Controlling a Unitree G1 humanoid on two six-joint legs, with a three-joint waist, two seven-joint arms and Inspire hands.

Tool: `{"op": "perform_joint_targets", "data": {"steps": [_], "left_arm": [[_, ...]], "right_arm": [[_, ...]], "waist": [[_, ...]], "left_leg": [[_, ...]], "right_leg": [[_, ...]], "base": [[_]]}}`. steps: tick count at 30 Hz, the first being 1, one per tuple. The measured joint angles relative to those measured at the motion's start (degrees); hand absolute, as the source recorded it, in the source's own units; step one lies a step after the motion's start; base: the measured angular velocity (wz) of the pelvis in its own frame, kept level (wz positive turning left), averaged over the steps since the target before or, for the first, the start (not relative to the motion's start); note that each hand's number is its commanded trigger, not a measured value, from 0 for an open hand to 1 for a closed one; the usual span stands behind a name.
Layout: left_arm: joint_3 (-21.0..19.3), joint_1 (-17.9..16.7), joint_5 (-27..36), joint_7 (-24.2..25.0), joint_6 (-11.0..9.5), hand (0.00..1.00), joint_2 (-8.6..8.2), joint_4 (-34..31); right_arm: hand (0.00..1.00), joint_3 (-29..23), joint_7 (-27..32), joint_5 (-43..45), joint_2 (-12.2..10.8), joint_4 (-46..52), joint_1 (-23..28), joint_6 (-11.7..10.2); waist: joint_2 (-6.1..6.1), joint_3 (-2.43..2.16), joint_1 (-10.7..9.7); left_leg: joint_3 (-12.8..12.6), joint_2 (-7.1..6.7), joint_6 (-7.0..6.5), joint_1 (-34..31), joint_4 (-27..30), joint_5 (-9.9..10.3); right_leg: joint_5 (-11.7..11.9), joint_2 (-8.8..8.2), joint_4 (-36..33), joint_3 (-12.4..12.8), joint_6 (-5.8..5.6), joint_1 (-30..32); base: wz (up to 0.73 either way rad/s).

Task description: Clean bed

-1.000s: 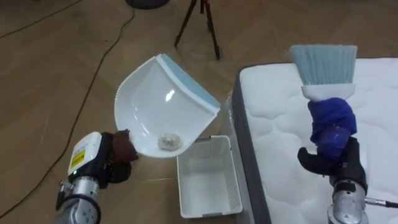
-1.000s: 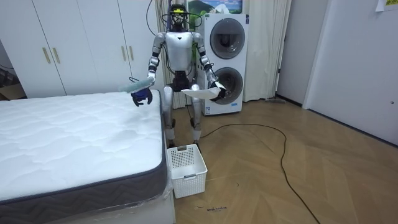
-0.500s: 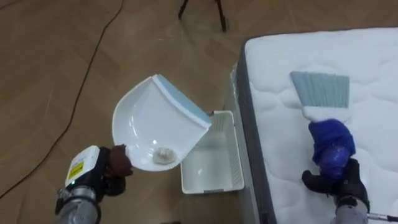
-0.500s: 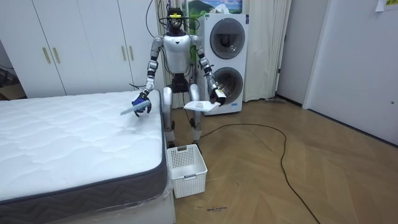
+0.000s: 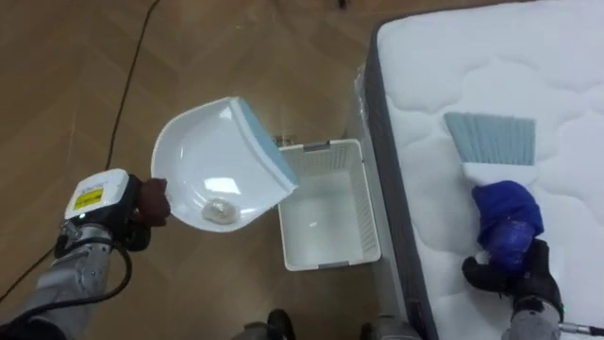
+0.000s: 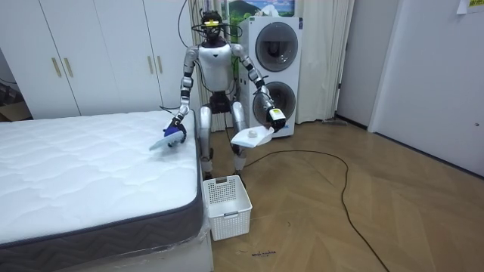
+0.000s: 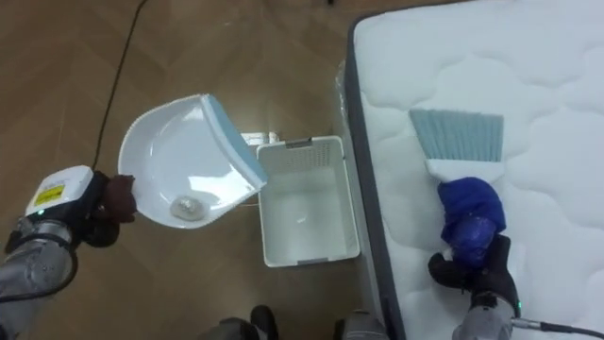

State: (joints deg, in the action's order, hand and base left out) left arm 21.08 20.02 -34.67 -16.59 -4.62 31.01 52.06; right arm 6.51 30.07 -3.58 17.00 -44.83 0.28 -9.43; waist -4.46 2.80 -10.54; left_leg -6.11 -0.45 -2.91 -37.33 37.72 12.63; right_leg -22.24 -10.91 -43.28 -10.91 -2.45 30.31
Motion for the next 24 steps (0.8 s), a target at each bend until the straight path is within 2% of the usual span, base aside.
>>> {"op": "perform_joint_targets", "data": {"steps": [3, 5, 10, 13, 16, 17, 19, 21, 23, 24], "left_arm": [[1.98, 2.16, -1.30, 1.30, 0.80, 1.00, 0.79, 0.17], [3.02, 2.95, -2.19, 2.17, 1.48, 1.00, 0.86, 0.22], [3.93, 3.86, -3.75, 4.72, 3.36, 1.00, 1.60, 0.38], [3.95, 5.02, -4.98, 6.77, 4.10, 1.00, 3.08, 0.83], [4.81, 7.38, -6.94, 8.55, 5.43, 1.00, 4.35, 2.71], [5.67, 8.30, -7.28, 8.87, 6.48, 1.00, 4.66, 3.30], [6.29, 8.91, -7.79, 9.62, 7.16, 1.00, 5.59, 3.25], [7.17, 9.01, -8.35, 10.03, 7.22, 1.00, 6.70, 3.14], [9.75, 9.52, -8.90, 10.67, 7.43, 1.00, 7.92, 3.16], [10.24, 9.60, -9.01, 10.67, 7.53, 1.00, 8.12, 3.15]], "right_arm": [[0.00, 1.28, -0.31, 0.65, 1.33, -0.03, -0.26, -0.29], [0.00, 1.28, -0.30, 1.99, 2.01, 0.07, -0.23, -0.91], [0.00, 1.31, -0.68, 3.53, 2.01, 1.78, -0.05, -0.45], [0.00, 1.29, -0.73, 5.83, 2.08, 3.27, 0.64, -0.43], [0.00, 1.29, -0.78, 6.53, 2.43, 3.75, 0.56, -0.45], [0.00, 1.29, -0.87, 7.16, 2.83, 4.34, 0.59, -0.41], [0.00, 1.29, -0.90, 8.22, 3.09, 4.80, 0.62, -0.41], [0.00, 1.27, -1.13, 8.37, 3.14, 5.18, 0.43, -0.60], [0.00, 1.28, -0.94, 8.36, 3.67, 5.57, -0.21, -1.04], [0.00, 1.28, -0.84, 8.36, 3.85, 5.83, -0.29, -1.05]], "waist": [[-0.47, 0.08, -0.43], [-1.78, 0.07, -1.12], [-2.54, -0.15, -2.05], [-2.73, -0.14, -2.38], [-3.59, -0.07, -3.06], [-4.06, -0.02, -3.30], [-4.27, 0.02, -3.55], [-5.02, 0.05, -4.22], [-6.62, 0.46, -5.36], [-6.91, 0.54, -5.48]], "left_leg": [[-0.15, 0.00, -0.11, -0.02, 0.14, 0.00], [-0.43, 0.00, -0.31, 0.02, 0.15, -0.13], [-2.12, 0.32, -0.35, 0.44, 0.08, -0.19], [-3.22, 0.71, -0.34, 0.36, 0.12, -0.19], [-3.54, 0.73, -0.34, 0.35, -0.08, -0.19], [-3.81, 0.66, -0.34, 0.39, -0.21, -0.19], [-4.99, 0.70, -0.35, 0.49, -0.22, -0.18], [-5.58, 0.72, -0.35, 0.50, -0.54, -0.19], [-6.36, 0.70, -0.37, 0.87, -0.90, -0.19], [-6.66, 0.62, -0.38, 1.12, -1.08, -0.19]], "right_leg": [[-0.13, -0.07, -0.61, 0.61, 0.04, 0.59], [-0.17, -0.08, -0.76, 0.87, 0.07, 0.70], [-0.73, -0.15, -1.97, 2.26, 0.31, 1.61], [-0.96, -0.23, -2.65, 2.67, 0.52, 2.38], [-1.00, -0.22, -2.74, 2.90, 0.53, 2.62], [-1.04, -0.34, -2.85, 3.06, 0.48, 2.74], [-1.39, -0.53, -3.67, 3.99, 0.33, 3.40], [-1.45, -0.57, -3.83, 4.43, 0.32, 3.80], [-1.60, -0.77, -3.92, 4.77, 0.20, 3.74], [-1.64, -0.83, -4.04, 5.10, 0.14, 3.78]], "base": [[-0.01], [-0.04], [-0.11], [-0.05], [0.00], [-0.03], [-0.08], [-0.04], [-0.02], [-0.12]]}}
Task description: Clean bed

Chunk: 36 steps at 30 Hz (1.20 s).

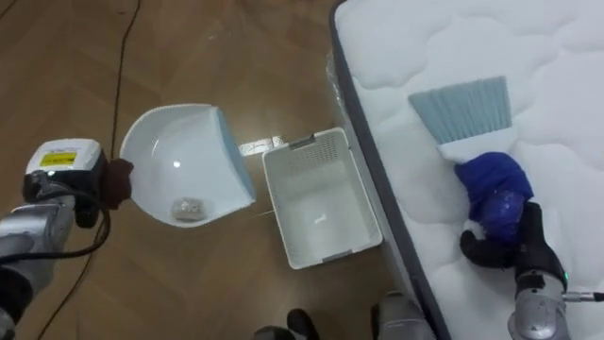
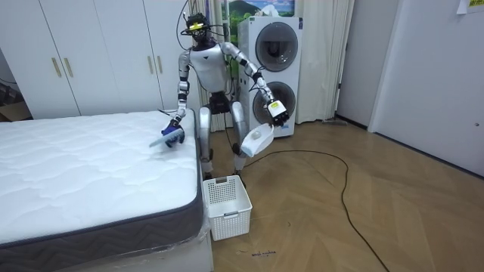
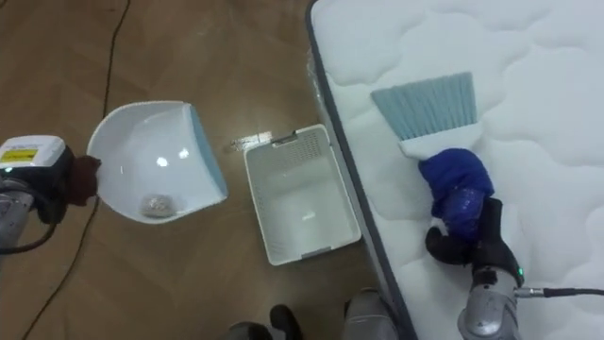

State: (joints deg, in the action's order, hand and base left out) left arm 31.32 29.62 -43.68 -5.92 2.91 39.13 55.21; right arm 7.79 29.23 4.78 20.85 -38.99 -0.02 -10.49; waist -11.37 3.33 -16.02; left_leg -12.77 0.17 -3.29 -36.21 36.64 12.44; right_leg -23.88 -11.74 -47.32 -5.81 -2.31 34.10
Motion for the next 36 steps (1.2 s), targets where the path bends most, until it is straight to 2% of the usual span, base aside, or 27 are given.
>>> {"op": "perform_joint_targets", "data": {"steps": [2, 5, 8, 11, 16, 20, 30, 32, 35, 36], "left_arm": [[0.29, 0.08, -2.11, 0.15, 0.39, 1.00, 0.90, 0.04], [0.30, 0.18, -2.26, 0.91, 0.89, 1.00, 2.30, 0.45], [0.31, 1.24, -2.24, 1.66, 0.99, 1.00, 2.47, 1.73], [0.34, 1.26, -2.45, 2.60, 1.49, 1.00, 2.68, 2.31], [0.36, 2.60, -4.70, 2.82, 1.84, 1.00, 3.06, 2.32], [0.41, 4.89, -6.11, 3.64, 2.03, 1.00, 3.06, 2.58], [0.90, 5.61, -7.20, 6.54, 2.96, 1.00, 3.06, 2.54], [2.82, 7.17, -7.10, 6.91, 2.97, 1.00, 3.07, 2.55], [3.18, 8.20, -6.99, 6.94, 2.97, 1.00, 3.07, 2.38], [3.18, 8.40, -6.99, 6.94, 2.97, 1.00, 3.08, 2.39]], "right_arm": [[0.00, -0.01, 0.07, 0.10, 0.29, 1.75, 0.06, -0.03], [0.00, 0.00, -0.37, 0.79, 0.34, 3.37, 0.11, -0.35], [0.00, 0.00, -0.56, 1.05, 1.04, 4.54, 0.47, -0.88], [0.00, 0.00, -1.02, 1.27, 1.27, 6.10, 1.18, -1.21], [0.00, -0.02, -1.82, 1.74, 1.26, 6.22, 1.18, -1.49], [0.00, -0.16, -1.98, 1.78, 1.26, 6.44, 1.14, -1.53], [0.00, -0.17, -2.62, 2.52, 1.23, 6.78, -0.04, -2.38], [0.00, -0.18, -2.63, 2.43, 1.34, 7.21, -0.03, -2.39], [0.00, -0.26, -2.64, 2.44, 1.63, 8.21, -0.04, -2.67], [0.00, -0.26, -2.64, 2.44, 1.68, 8.25, -0.04, -2.81]], "waist": [[-0.91, 0.33, -0.68], [-1.59, 0.33, -1.29], [-3.02, 0.30, -1.79], [-3.39, 0.17, -2.06], [-3.62, 0.17, -2.82], [-3.67, 0.19, -2.90], [-4.79, 0.64, -4.19], [-5.18, 0.80, -4.27], [-6.43, 1.21, -5.03], [-6.68, 1.19, -5.24]], "left_leg": [[-1.78, 0.01, -0.10, 0.85, -0.46, 0.06], [-3.52, 0.00, -0.18, 1.69, -1.44, 0.00], [-5.46, 0.17, -0.17, 2.38, -2.20, -0.02], [-7.33, 0.02, -0.07, 3.85, -3.31, -0.08], [-7.83, 0.12, -0.05, 3.87, -3.21, -0.08], [-9.22, 0.50, -0.06, 3.93, -3.16, -0.08], [-10.68, 0.36, -0.08, 4.58, -2.99, -0.09], [-10.82, 0.39, -0.08, 4.78, -2.96, -0.09], [-10.85, 0.35, -0.09, 4.88, -3.01, -0.08], [-10.86, 0.33, -0.09, 4.89, -3.03, -0.08]], "right_leg": [[-0.65, -0.25, -0.87, 1.26, -0.13, 0.33], [-1.01, -0.29, -1.56, 2.78, 0.12, 1.05], [-1.13, -0.18, -1.47, 3.35, 0.28, 1.26], [-1.26, -0.28, -1.46, 4.61, 0.34, 1.28], [-1.44, -0.26, -1.33, 4.75, 0.39, 1.31], [-1.46, -0.34, -1.38, 4.89, 0.34, 1.47], [-2.16, -0.58, -3.24, 6.23, 0.33, 2.10], [-2.24, -0.41, -3.40, 6.60, 0.31, 2.03], [-2.24, -0.36, -3.38, 6.74, 0.31, 1.96], [-2.24, -0.35, -3.38, 6.79, 0.31, 1.95]], "base": [[-0.12], [-0.16], [-0.09], [-0.18], [-0.01], [0.00], [-0.01], [0.00], [0.00], [0.00]]}}
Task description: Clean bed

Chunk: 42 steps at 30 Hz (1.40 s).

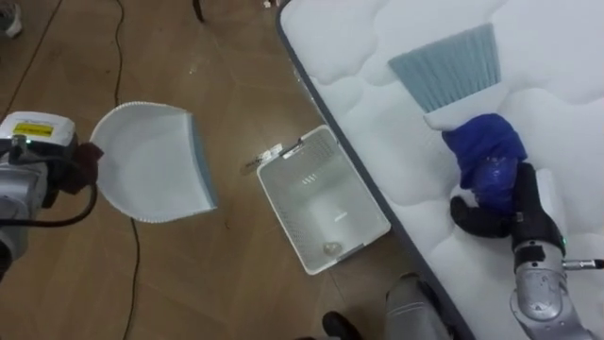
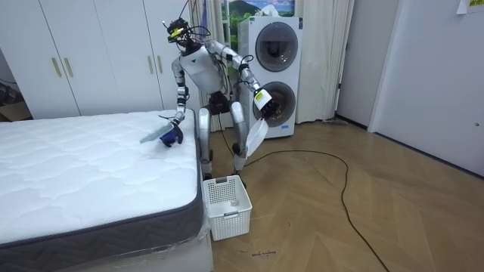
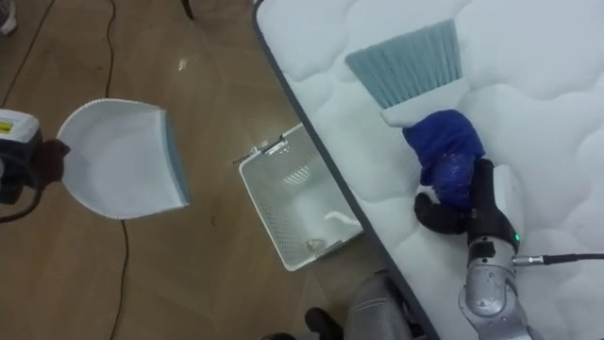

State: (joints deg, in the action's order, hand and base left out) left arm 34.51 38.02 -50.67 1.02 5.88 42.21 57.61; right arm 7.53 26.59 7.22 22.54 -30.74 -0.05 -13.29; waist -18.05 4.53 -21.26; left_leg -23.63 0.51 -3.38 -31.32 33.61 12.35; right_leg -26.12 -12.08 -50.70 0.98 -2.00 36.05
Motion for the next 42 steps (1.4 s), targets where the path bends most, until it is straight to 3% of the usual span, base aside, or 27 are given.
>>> {"op": "perform_joint_targets", "data": {"steps": [4, 9, 11, 15, 18, 20, 21, 22, 23, 24, 26, 31, 36, 39, 41, 42], "left_arm": [[0.06, 1.63, 0.31, -0.06, 0.00, 1.00, 0.11, 0.03], [0.65, 2.71, 3.73, -0.52, -0.12, 1.00, 0.11, 0.06], [0.87, 2.55, 5.81, -1.09, -0.22, 1.00, 0.12, 0.07], [0.78, 2.24, 9.60, -3.33, -1.96, 1.00, 0.02, -0.46], [-1.25, 1.27, 13.60, -4.85, -3.85, 1.00, 0.02, -1.63], [-5.34, -2.43, 17.17, -6.89, -5.58, 1.00, 0.01, -3.72], [-6.32, -3.91, 17.66, -7.61, -5.80, 1.00, -0.02, -4.44], [-8.48, -7.47, 17.96, -8.82, -6.38, 1.00, -0.03, -6.04], [-10.00, -11.07, 18.07, -10.11, -7.01, 1.00, -0.04, -7.46], [-10.17, -12.38, 18.16, -10.66, -7.23, 1.00, -0.12, -8.10], [-10.31, -15.57, 19.57, -10.83, -7.73, 1.00, -0.23, -11.59], [-15.42, -20.11, 26.71, -11.35, -10.03, 1.00, -0.24, -20.02], [-16.49, -22.81, 35.19, -11.78, -9.96, 1.00, -1.46, -27.10], [-16.55, -23.71, 36.75, -11.80, -10.41, 1.00, -3.33, -30.81], [-18.84, -26.04, 38.03, -11.81, -10.58, 1.00, -7.30, -33.73], [-19.58, -26.69, 38.15, -11.83, -10.68, 1.00, -8.49, -34.45]], "right_arm": [[0.00, 0.00, -0.37, -0.11, 0.20, 0.16, -0.05, -0.96], [0.00, 0.11, -2.17, -0.80, 1.20, 0.11, 0.01, -1.20], [0.00, 0.16, -2.56, -1.26, 1.49, 0.06, 0.09, -1.16], [0.00, 0.22, -3.03, -1.29, 1.46, -1.21, 0.11, -1.26], [0.00, 0.37, -3.66, -1.88, 1.42, -2.38, 0.54, -2.17], [0.00, 0.76, -3.82, -2.43, 1.09, -2.72, 1.13, -2.17], [0.00, 1.10, -3.82, -2.51, 1.07, -3.10, 1.11, -2.15], [0.00, 2.13, -3.81, -2.70, 1.05, -4.25, 1.17, -2.16], [0.00, 3.05, -3.82, -2.80, 0.96, -5.33, 1.37, -2.16], [0.00, 3.09, -3.82, -2.87, 0.86, -6.09, 1.61, -2.17], [0.00, 2.46, -3.64, -5.70, 0.72, -7.32, 3.09, -1.51], [0.00, -1.52, -2.00, -9.38, -0.49, -8.92, 6.14, 0.34], [0.00, -2.54, 0.55, -12.48, -0.78, -8.91, 9.27, 3.07], [0.00, -2.61, 2.25, -12.80, -0.93, -8.82, 10.35, 3.50], [0.00, -2.59, 2.91, -13.73, -1.00, -7.91, 11.03, 4.50], [0.00, -2.60, 3.09, -13.79, -1.00, -7.46, 11.16, 4.73]], "waist": [[-0.75, -0.01, -0.37], [-0.69, 0.01, -0.32], [-0.11, 0.40, 0.08], [0.72, 0.50, 0.80], [1.92, 0.21, 2.43], [2.97, -0.35, 4.42], [3.09, -0.41, 4.88], [3.57, -0.63, 5.94], [4.18, -1.01, 6.34], [4.41, -1.21, 6.27], [5.00, -2.16, 7.07], [5.85, -2.86, 8.45], [7.12, -3.58, 9.95], [8.74, -3.72, 10.22], [10.25, -3.78, 11.57], [10.53, -3.74, 12.16]], "left_leg": [[-0.97, 0.02, 0.00, 0.88, -0.31, 0.00], [-2.25, 0.21, 0.01, 2.68, -0.33, 0.00], [-3.87, 0.31, 0.01, 4.51, -0.88, 0.02], [-3.76, 0.63, 0.10, 5.60, -0.77, 0.10], [-0.44, 0.64, 1.14, 5.67, -0.14, 0.74], [3.07, 0.49, 2.41, 6.18, -0.03, 1.59], [4.23, 0.55, 2.72, 6.43, 0.00, 1.85], [6.22, 0.66, 3.13, 7.40, -0.07, 2.29], [7.38, 0.66, 3.32, 8.66, -0.30, 2.44], [7.91, 0.67, 3.32, 9.25, -0.40, 2.44], [9.49, 0.84, 3.38, 11.54, -1.76, 2.47], [10.80, 0.88, 3.51, 15.21, -4.94, 2.55], [10.70, 0.82, 3.43, 19.66, -8.43, 2.74], [9.64, 0.83, 3.01, 22.02, -9.77, 3.23], [8.49, 1.00, 2.91, 24.16, -10.43, 4.08], [8.46, 1.06, 2.88, 24.59, -10.46, 4.27]], "right_leg": [[-0.01, 0.03, -0.14, 0.70, 0.03, -0.22], [-0.02, 0.15, 0.00, 1.65, 0.04, -1.40], [-0.16, 0.17, 0.08, 2.30, -0.03, -2.46], [-0.18, 0.51, 0.24, 2.43, 0.07, -3.18], [0.08, 1.99, 0.69, 3.80, 0.19, -3.46], [0.94, 4.01, 1.47, 6.25, 0.23, -3.86], [1.35, 4.73, 2.02, 6.95, 0.23, -4.17], [2.13, 6.02, 3.20, 8.31, 0.39, -5.04], [2.57, 6.61, 4.43, 9.07, 0.52, -6.29], [2.72, 6.89, 5.19, 9.26, 0.37, -7.15], [3.91, 7.69, 8.73, 9.39, 0.05, -10.35], [6.66, 8.17, 15.56, 9.74, -1.25, -15.42], [9.56, 8.22, 21.12, 9.86, -2.25, -19.68], [10.38, 8.23, 22.16, 10.15, -2.64, -21.02], [11.31, 8.37, 22.39, 9.70, -2.81, -21.02], [11.84, 8.50, 22.71, 9.59, -2.78, -21.03]], "base": [[-0.08], [-0.11], [-0.17], [-0.07], [-0.30], [-0.67], [-0.91], [-0.95], [-0.83], [-0.48], [-0.22], [-0.16], [-0.25], [-0.29], [-0.64], [-0.97]]}}
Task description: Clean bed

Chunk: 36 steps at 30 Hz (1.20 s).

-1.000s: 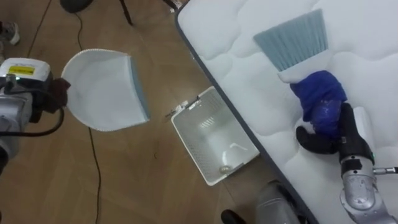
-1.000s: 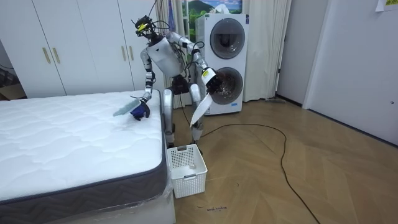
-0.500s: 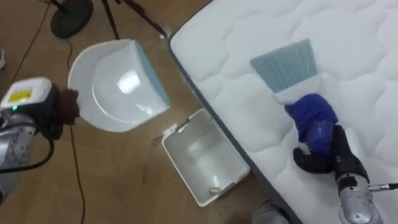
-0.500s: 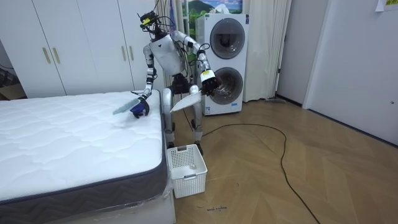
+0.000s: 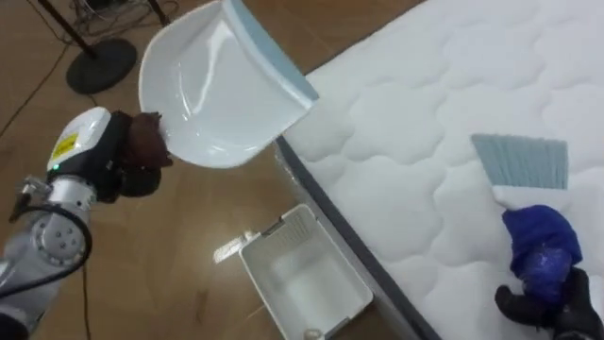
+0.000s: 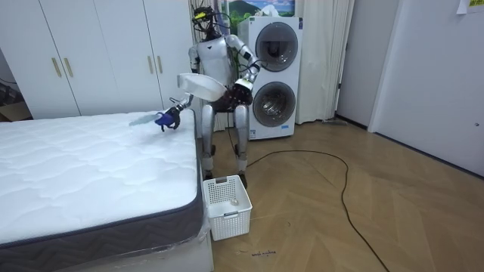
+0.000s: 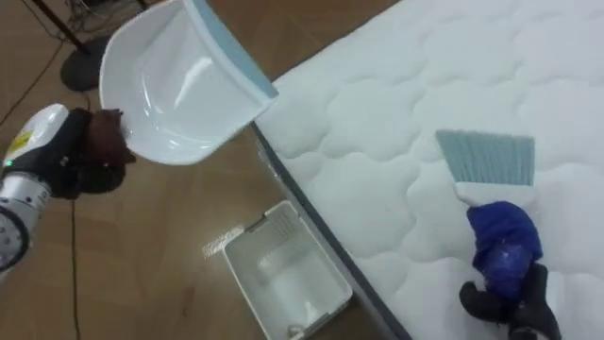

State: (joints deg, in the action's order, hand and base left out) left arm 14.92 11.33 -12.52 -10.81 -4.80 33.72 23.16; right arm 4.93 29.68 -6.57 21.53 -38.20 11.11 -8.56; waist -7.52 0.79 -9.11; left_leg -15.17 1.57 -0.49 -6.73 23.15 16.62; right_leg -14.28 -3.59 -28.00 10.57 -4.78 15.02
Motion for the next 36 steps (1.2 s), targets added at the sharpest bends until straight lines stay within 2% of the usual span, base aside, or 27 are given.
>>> {"op": "perform_joint_targets", "data": {"steps": [1, 2, 3, 4, 5, 6, 7, 8, 9, 10, 11, 12, 13, 14, 15, 16, 17, 18, 19, 20, 22, 27, 30, 32, 33, 35, 36], "left_arm": [[-1.36, -1.42, 0.69, -0.02, -0.63, 1.00, -1.99, -1.22], [-2.23, -2.64, 1.46, -0.05, -0.84, 1.00, -3.03, -2.31], [-2.65, -3.30, 1.93, -0.05, -0.85, 1.00, -3.49, -2.84], [-4.06, -5.27, 2.11, -0.08, -0.84, 1.00, -4.65, -4.54], [-5.51, -8.00, 3.10, -0.10, -0.85, 1.00, -5.69, -7.12], [-6.16, -9.34, 3.40, -0.10, -0.85, 1.00, -6.13, -8.38], [-6.43, -10.44, 4.27, -0.13, -0.88, 1.00, -6.51, -9.56], [-6.43, -10.53, 5.24, -0.12, -0.88, 1.00, -6.87, -9.67], [-6.47, -10.56, 6.05, -0.12, -0.91, 1.00, -7.27, -9.69], [-6.97, -10.88, 7.99, -0.13, -1.06, 1.00, -8.50, -9.82], [-7.02, -11.28, 9.85, -0.13, -1.05, 1.00, -10.11, -9.96], [-6.99, -11.53, 10.56, -0.13, -1.03, 1.00, -10.97, -10.21], [-6.97, -12.17, 11.57, -0.13, -1.04, 1.00, -12.63, -10.60], [-6.92, -12.78, 12.64, -0.11, -0.99, 1.00, -13.71, -10.67], [-6.93, -12.93, 13.22, -0.09, -0.93, 1.00, -13.91, -10.67], [-7.04, -12.93, 14.06, -0.09, -0.75, 1.00, -14.11, -10.70], [-7.03, -13.03, 14.09, -0.04, -0.60, 1.00, -14.66, -10.70], [-7.03, -13.24, 14.09, 0.06, -0.55, 1.00, -14.98, -10.69], [-6.98, -13.99, 14.06, 0.37, -0.47, 1.00, -15.42, -10.64], [-6.95, -14.64, 14.02, 0.78, -0.46, 1.00, -15.49, -10.66], [-6.71, -14.87, 13.99, 1.49, -0.45, 1.00, -15.77, -10.64], [-4.91, -15.35, 14.22, 2.44, 0.22, 1.00, -17.31, -9.53], [-3.20, -16.50, 15.17, 3.08, 0.58, 1.00, -17.42, -7.12], [-2.34, -16.93, 15.32, 3.73, 0.68, 1.00, -18.48, -4.19], [-2.22, -17.36, 15.32, 3.87, 0.74, 1.00, -18.63, -3.90], [-2.13, -19.76, 15.32, 4.94, 0.75, 1.00, -18.74, -3.83], [-2.15, -20.42, 15.38, 5.12, 0.75, 0.73, -18.73, -3.83]], "right_arm": [[0.00, 0.00, 0.20, -0.26, -0.35, 1.07, 0.21, 0.01], [0.00, 0.01, 0.25, -0.63, -1.12, 2.17, 0.26, -0.04], [0.00, 0.02, 0.26, -0.76, -1.47, 2.56, 0.25, -0.05], [0.00, 0.30, 0.31, -0.93, -1.75, 3.66, 0.24, -0.05], [0.00, 0.52, 0.63, -1.21, -1.79, 4.95, 0.27, -0.10], [0.00, 0.57, 0.86, -1.22, -1.82, 5.51, 0.17, -0.23], [0.00, 0.67, 1.49, -1.22, -1.96, 5.94, -0.37, -0.38], [0.00, 0.68, 1.92, -1.18, -2.23, 5.93, -1.07, -0.38], [0.00, 0.66, 2.04, -1.08, -2.41, 5.93, -1.30, -0.38], [0.00, 0.60, 2.12, -0.91, -3.02, 5.86, -1.52, -0.40], [0.00, 0.60, 2.19, -1.07, -3.57, 5.70, -1.19, -0.40], [0.00, 0.62, 2.20, -1.24, -3.67, 5.69, -1.06, -0.40], [0.00, 0.73, 2.19, -1.72, -3.77, 5.67, -1.06, -0.40], [0.00, 1.24, 2.24, -2.30, -3.91, 5.67, -1.12, -0.43], [0.00, 1.79, 2.24, -2.42, -3.94, 5.59, -1.22, -0.59], [0.00, 3.01, 2.03, -2.42, -4.16, 5.57, -1.47, -0.73], [0.00, 3.47, 1.60, -2.48, -4.47, 5.58, -1.80, -0.77], [0.00, 3.66, 1.43, -2.50, -4.65, 5.58, -2.01, -0.77], [0.00, 4.16, 1.08, -2.40, -4.90, 5.56, -2.35, -0.77], [0.00, 4.49, 0.52, -2.37, -5.30, 5.58, -2.33, -0.77], [0.00, 4.50, -0.13, -2.42, -5.59, 5.58, -2.21, -0.75], [0.00, 4.82, -1.41, -2.42, -5.70, 5.70, -2.19, -0.65], [0.00, 5.15, -2.42, -2.39, -5.77, 6.80, -1.76, -0.65], [0.00, 5.14, -3.10, -2.35, -5.92, 6.78, -1.68, -0.66], [0.00, 5.15, -3.53, -2.35, -6.01, 6.78, -1.67, -0.66], [0.00, 5.15, -5.61, -2.01, -6.28, 6.59, -1.68, -0.64], [0.00, 5.16, -6.03, -1.78, -6.42, 6.47, -1.68, -0.63]], "waist": [[0.75, -0.01, 0.83], [1.83, -0.30, 1.38], [2.28, -0.53, 1.62], [3.06, -0.69, 2.76], [3.41, -0.78, 4.47], [3.45, -0.78, 5.18], [3.63, -0.75, 5.93], [3.73, -0.75, 5.82], [3.74, -0.77, 5.57], [3.69, -0.79, 5.57], [3.86, -0.75, 5.43], [4.02, -0.65, 5.39], [4.38, -0.42, 5.74], [4.84, -0.33, 6.51], [5.18, -0.23, 6.70], [6.23, 0.16, 6.93], [6.59, 0.35, 7.08], [6.62, 0.34, 7.48], [6.51, 0.29, 7.73], [6.61, 0.19, 7.62], [7.17, 0.09, 6.99], [7.25, -0.06, 4.94], [7.17, -0.13, 4.10], [7.36, -0.14, 3.69], [7.45, -0.20, 3.63], [7.64, -0.22, 4.54], [7.70, -0.24, 4.85]], "left_leg": [[-0.27, 0.17, -0.01, 0.84, -0.34, 0.18], [-1.32, 0.29, -0.02, 1.51, -0.85, 0.21], [-2.41, 0.65, -0.01, 1.74, -1.05, 0.22], [-5.29, 1.30, 0.04, 2.88, -1.95, 0.23], [-8.10, 2.03, 0.19, 3.93, -2.67, 0.42], [-8.46, 2.19, 0.13, 4.30, -2.94, 0.60], [-8.46, 2.25, -0.21, 4.42, -2.99, 0.91], [-9.54, 2.50, -0.52, 4.49, -3.47, 1.13], [-10.76, 3.23, -0.69, 4.54, -3.63, 1.14], [-14.34, 4.39, -1.06, 4.84, -3.78, 1.24], [-18.08, 4.94, -0.94, 5.89, -4.38, 1.16], [-19.69, 4.92, -0.91, 6.50, -4.79, 1.06], [-22.95, 4.65, -0.81, 7.76, -5.56, 0.98], [-25.84, 4.58, -0.63, 8.70, -5.63, 1.08], [-26.63, 4.61, -0.50, 8.92, -5.37, 1.17], [-26.82, 4.61, -0.47, 8.54, -4.30, 1.17], [-24.29, 4.54, -0.41, 7.62, -3.89, 1.14], [-22.56, 4.50, -0.37, 7.21, -3.91, 1.12], [-19.32, 4.62, -0.11, 6.87, -4.17, 0.97], [-17.25, 4.68, 0.07, 7.00, -4.60, 0.87], [-17.57, 4.77, 0.20, 7.15, -4.74, 0.79], [-18.69, 4.86, 0.43, 8.57, -5.13, 0.65], [-18.87, 5.01, 0.68, 10.13, -5.38, 0.52], [-18.55, 5.02, 0.86, 11.22, -5.28, 0.43], [-17.87, 4.94, 0.88, 11.37, -5.18, 0.43], [-12.38, 4.39, 0.92, 12.09, -4.31, 0.40], [-10.01, 4.04, 0.91, 12.26, -3.92, 0.40]], "right_leg": [[1.31, 0.23, 0.61, -0.65, -0.01, 0.14], [2.29, 0.31, 0.78, -1.13, 0.35, 0.76], [2.94, 0.61, 1.11, -1.24, 0.52, 1.08], [4.70, 1.09, 1.94, -2.90, 1.14, 1.74], [7.13, 1.18, 2.95, -8.16, 2.89, 2.33], [8.32, 1.11, 3.39, -11.05, 3.87, 2.55], [10.16, 0.91, 4.57, -14.98, 5.26, 2.62], [11.93, 0.76, 6.28, -18.36, 6.34, 2.40], [12.88, 0.71, 7.41, -20.40, 6.90, 2.10], [12.83, -0.16, 6.65, -25.00, 7.58, 1.92], [8.57, -1.57, 1.37, -28.46, 7.29, 1.17], [6.45, -2.62, -1.03, -29.51, 7.12, 0.29], [2.80, -4.69, -4.76, -30.21, 5.95, -1.67], [0.55, -6.20, -6.07, -30.42, 4.63, -3.56], [0.03, -6.49, -5.58, -30.38, 4.23, -4.08], [-0.24, -5.74, -3.13, -29.12, 4.18, -3.98], [0.14, -4.41, -0.64, -27.27, 4.80, -3.65], [0.50, -3.62, 0.65, -26.49, 5.38, -3.67], [1.71, -2.15, 2.78, -25.54, 5.88, -3.87], [2.59, -1.33, 4.17, -25.08, 6.13, -4.25], [3.02, -1.08, 4.49, -24.92, 6.31, -4.00], [3.12, -0.49, 4.35, -23.52, 6.33, -4.37], [2.96, -0.01, 4.47, -23.05, 6.64, -5.13], [2.66, 0.54, 4.31, -21.59, 6.90, -5.65], [2.52, 0.71, 4.30, -21.20, 7.00, -5.68], [2.51, 2.59, 4.31, -17.55, 7.30, -5.60], [2.52, 3.10, 4.31, -16.23, 7.44, -5.61]], "base": [[-1.02], [-1.01], [-1.14], [-1.54], [-1.76], [-1.82], [-1.41], [-1.17], [-0.96], [-0.85], [-0.81], [-0.77], [-0.95], [-1.02], [-0.98], [-0.85], [-0.85], [-0.96], [-0.86], [-0.75], [-0.36], [-0.14], [-0.17], [-0.26], [-0.44], [-0.80], [-1.05]]}}
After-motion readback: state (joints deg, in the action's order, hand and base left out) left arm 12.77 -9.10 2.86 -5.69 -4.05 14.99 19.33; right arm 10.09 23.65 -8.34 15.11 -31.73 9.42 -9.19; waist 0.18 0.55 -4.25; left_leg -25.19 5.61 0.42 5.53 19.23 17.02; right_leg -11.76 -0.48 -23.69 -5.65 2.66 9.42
